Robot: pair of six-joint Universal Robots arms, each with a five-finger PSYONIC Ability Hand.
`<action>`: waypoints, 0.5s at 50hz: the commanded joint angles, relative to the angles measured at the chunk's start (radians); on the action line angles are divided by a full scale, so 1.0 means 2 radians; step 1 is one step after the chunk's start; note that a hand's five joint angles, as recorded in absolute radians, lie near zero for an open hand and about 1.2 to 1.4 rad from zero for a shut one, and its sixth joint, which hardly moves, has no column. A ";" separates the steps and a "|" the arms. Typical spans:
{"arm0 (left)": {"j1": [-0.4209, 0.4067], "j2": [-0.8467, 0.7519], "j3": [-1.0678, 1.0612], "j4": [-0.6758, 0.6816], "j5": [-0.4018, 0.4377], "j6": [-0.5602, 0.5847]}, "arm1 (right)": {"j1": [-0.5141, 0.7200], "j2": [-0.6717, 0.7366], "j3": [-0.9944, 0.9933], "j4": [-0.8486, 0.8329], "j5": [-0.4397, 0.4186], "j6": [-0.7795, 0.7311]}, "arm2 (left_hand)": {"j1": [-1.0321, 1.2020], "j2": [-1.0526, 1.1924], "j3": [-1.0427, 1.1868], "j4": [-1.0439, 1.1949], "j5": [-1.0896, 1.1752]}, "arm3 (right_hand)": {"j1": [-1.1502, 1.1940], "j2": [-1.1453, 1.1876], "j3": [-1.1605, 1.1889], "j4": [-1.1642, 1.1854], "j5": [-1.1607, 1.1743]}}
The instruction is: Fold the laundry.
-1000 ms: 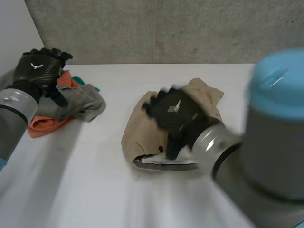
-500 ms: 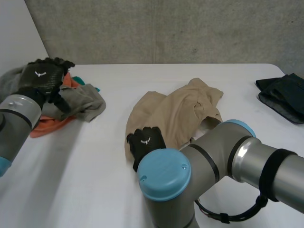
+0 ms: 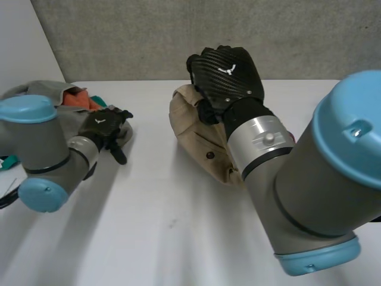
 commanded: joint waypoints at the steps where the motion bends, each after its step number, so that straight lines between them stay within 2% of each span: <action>1: -0.041 -0.017 0.028 -0.036 -0.035 -0.092 | -0.012 -0.015 0.004 0.027 -0.024 0.023 | -0.012 -0.014 -0.018 -0.012 -0.025 | 0.155 0.111 0.105 0.100 0.114; 8: -0.080 -0.055 0.082 -0.037 -0.044 -0.118 | -0.020 -0.044 0.006 0.067 -0.068 0.039 | -0.012 -0.014 -0.018 -0.012 -0.025 | 0.155 0.111 0.105 0.100 0.114; 18: -0.147 -0.132 0.205 -0.082 -0.067 -0.131 | -0.038 -0.092 0.014 0.099 -0.096 0.065 | -0.012 -0.014 -0.018 -0.012 -0.025 | 0.155 0.111 0.105 0.100 0.114; 21: -0.154 -0.146 0.234 -0.103 -0.078 -0.140 | -0.049 -0.107 0.017 0.102 -0.099 0.072 | -0.012 -0.014 -0.018 -0.012 -0.025 | 0.155 0.111 0.105 0.100 0.114; 22: -0.159 -0.153 0.251 -0.118 -0.082 -0.144 | -0.060 -0.115 0.018 0.104 -0.100 0.074 | 0.050 0.048 0.045 0.050 0.037 | 0.155 0.111 0.105 0.100 0.114; 25: -0.163 -0.157 0.270 -0.141 -0.095 -0.145 | -0.080 -0.125 0.020 0.102 -0.104 0.072 | 0.388 0.386 0.382 0.387 0.375 | 0.155 0.111 0.105 0.100 0.114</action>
